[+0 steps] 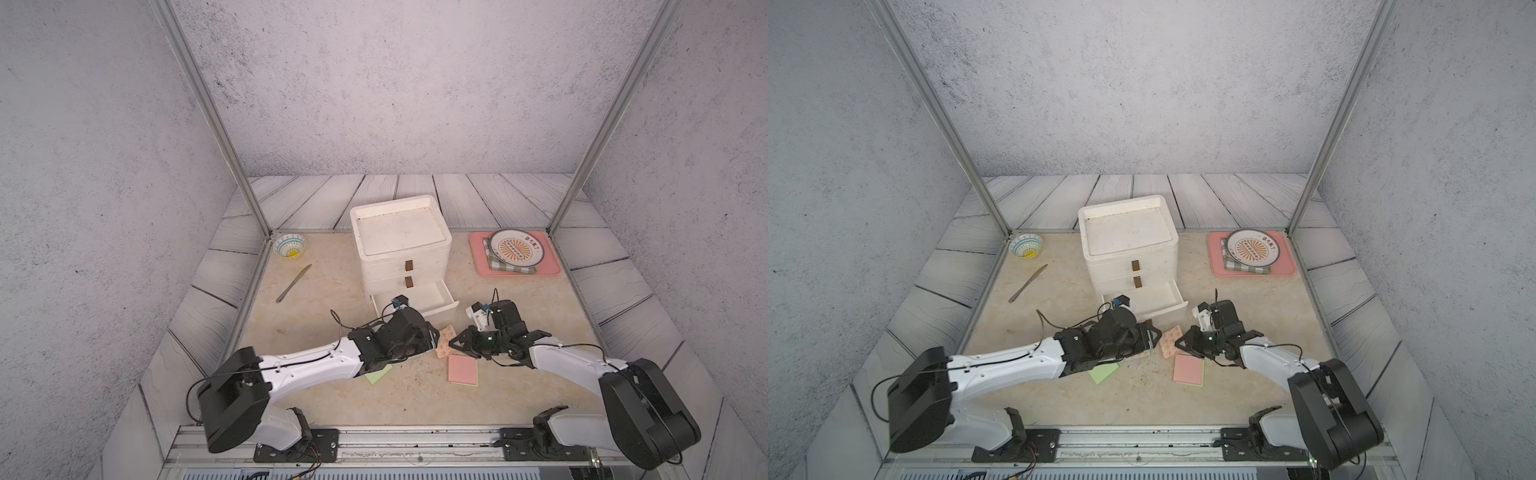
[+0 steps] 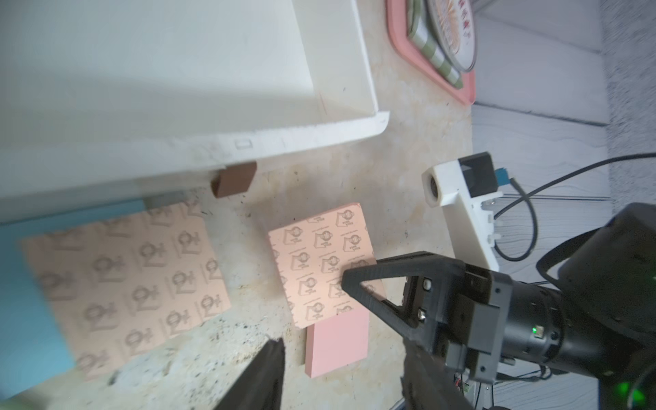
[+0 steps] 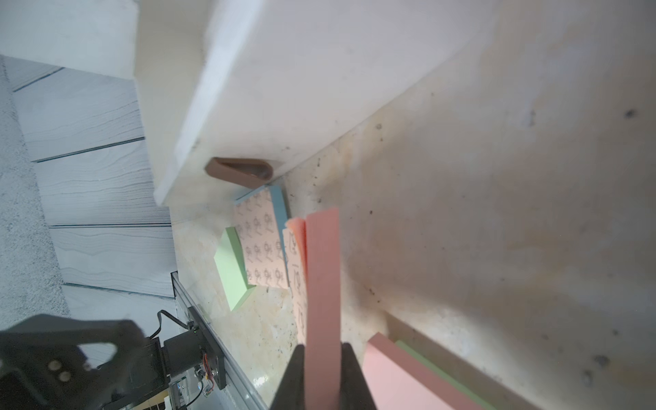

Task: Please put the sticky notes in the drawer by color
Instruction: Pick up the sticky notes from the center of the board, then place the sticky notes in the drawer.

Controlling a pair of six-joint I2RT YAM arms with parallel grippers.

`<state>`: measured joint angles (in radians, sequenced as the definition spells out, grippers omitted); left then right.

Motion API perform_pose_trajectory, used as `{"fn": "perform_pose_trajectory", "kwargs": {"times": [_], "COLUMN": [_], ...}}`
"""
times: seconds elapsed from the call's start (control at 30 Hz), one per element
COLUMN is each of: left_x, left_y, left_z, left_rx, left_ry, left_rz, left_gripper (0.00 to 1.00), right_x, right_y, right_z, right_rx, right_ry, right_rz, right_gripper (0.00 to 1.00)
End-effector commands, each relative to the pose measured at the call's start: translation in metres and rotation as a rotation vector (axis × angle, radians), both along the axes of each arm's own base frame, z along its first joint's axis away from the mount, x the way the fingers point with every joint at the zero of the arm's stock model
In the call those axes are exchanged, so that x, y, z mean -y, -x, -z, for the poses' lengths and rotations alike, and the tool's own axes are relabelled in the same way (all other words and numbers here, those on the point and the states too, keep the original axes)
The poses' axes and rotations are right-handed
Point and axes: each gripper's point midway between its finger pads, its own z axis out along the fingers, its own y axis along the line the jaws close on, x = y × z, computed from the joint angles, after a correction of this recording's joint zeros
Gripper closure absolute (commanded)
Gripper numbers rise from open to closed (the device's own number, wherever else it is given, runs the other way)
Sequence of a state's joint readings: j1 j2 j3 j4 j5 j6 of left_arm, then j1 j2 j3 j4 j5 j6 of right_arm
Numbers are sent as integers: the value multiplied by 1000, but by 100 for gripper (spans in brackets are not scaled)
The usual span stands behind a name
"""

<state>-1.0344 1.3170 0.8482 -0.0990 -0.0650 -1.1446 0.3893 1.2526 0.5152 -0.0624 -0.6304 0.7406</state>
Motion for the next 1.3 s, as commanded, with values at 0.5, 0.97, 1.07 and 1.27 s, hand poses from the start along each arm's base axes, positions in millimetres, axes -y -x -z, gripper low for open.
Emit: {"fn": "perform_pose_trajectory", "kwargs": {"times": [0.5, 0.97, 1.07, 1.27], "left_x": [-176, -173, -159, -93], "left_y": [-6, -9, -7, 4], "left_z": [-36, -26, -23, 1], "left_rx": [264, 249, 243, 183], "left_ry": [-247, -274, -272, -191], "left_rz": [-340, -291, -211, 104], "left_gripper": [40, 38, 38, 38], "right_x": [-35, -34, -18, 16], "right_y": [-93, -106, -84, -25], "right_z": [-116, -64, -60, -38], "right_rx": [258, 199, 187, 112], "right_ry": [-144, 92, 163, 269], "right_rz": [102, 36, 9, -24], "right_gripper": [88, 45, 45, 44]}}
